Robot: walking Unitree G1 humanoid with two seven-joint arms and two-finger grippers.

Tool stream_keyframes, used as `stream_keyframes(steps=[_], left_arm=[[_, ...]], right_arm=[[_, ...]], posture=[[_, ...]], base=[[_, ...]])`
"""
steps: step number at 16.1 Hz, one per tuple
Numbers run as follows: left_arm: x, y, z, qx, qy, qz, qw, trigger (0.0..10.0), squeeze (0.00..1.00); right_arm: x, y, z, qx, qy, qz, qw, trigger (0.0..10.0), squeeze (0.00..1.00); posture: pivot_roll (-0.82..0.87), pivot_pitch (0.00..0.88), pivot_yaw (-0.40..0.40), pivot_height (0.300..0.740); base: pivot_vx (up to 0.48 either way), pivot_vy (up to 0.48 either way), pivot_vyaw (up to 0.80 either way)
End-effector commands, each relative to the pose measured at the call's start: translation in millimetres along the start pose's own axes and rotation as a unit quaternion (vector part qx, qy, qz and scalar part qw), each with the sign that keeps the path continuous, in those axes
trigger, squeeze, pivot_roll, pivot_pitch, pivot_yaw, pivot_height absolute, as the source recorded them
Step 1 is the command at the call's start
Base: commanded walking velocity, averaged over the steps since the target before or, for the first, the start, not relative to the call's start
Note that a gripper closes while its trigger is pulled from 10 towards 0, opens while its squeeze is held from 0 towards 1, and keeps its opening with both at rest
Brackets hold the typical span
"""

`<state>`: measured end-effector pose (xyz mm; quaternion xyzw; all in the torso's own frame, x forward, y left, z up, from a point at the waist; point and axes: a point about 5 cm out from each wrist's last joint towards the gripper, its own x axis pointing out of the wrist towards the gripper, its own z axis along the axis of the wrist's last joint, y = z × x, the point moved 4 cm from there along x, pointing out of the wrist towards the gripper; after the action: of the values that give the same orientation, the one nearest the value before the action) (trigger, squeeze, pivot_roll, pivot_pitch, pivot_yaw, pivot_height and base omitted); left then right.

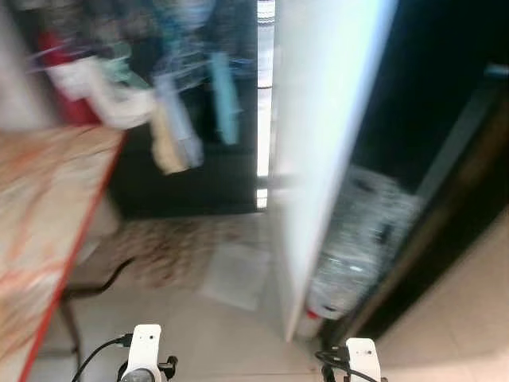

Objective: Restocking fridge

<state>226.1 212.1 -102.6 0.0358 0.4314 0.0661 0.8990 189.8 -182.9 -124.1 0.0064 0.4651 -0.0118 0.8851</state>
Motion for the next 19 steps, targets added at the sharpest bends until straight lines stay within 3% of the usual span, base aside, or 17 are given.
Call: stream_keyframes(steps=[1, 5, 9, 12, 19], left_arm=[[-0.1, 3.7, -2.6, -0.006, 0.009, 0.008, 1.0, 10.0, 0.0], [0.4, -5.5, -0.7, -0.021, 0.007, 0.003, 1.0, 10.0, 0.0], [-1.0, -2.6, -8.1, -0.021, 0.014, 0.007, 1.0, 10.0, 0.0], [-1.2, -1.8, -8.8, -0.022, 0.015, 0.008, 1.0, 10.0, 0.0], [-1.1, -4.0, -8.9, -0.03, 0.016, 0.007, 0.999, 10.0, 0.0]], right_arm=[[0.2, 0.3, -0.8, -0.002, 0.005, 0.0, 1.0, 10.0, 0.0], [2.5, 1.2, 11.8, -0.02, -0.006, 0.004, 1.0, 10.0, 0.0], [2.2, 11.1, 5.4, -0.029, 0.002, 0.014, 0.999, 10.0, 0.0], [2.2, 10.5, 6.0, -0.035, 0.001, 0.017, 0.999, 10.0, 0.0], [2.5, 7.2, 8.6, -0.025, -0.001, 0.01, 1.0, 10.0, 0.0]], posture=[[-0.1, 0.005, 0.021, 0.74], [-0.1, 0.008, -0.003, 0.74], [-0.1, 0.035, -0.002, 0.74], [-0.1, 0.037, 0.0, 0.74], [-0.1, 0.023, -0.009, 0.74]], base=[[0.0, 0.0, 0.8], [0.0, 0.0, 0.73], [0.0, 0.0, 0.0], [0.0, 0.0, 0.53], [0.0, 0.0, 0.0]])
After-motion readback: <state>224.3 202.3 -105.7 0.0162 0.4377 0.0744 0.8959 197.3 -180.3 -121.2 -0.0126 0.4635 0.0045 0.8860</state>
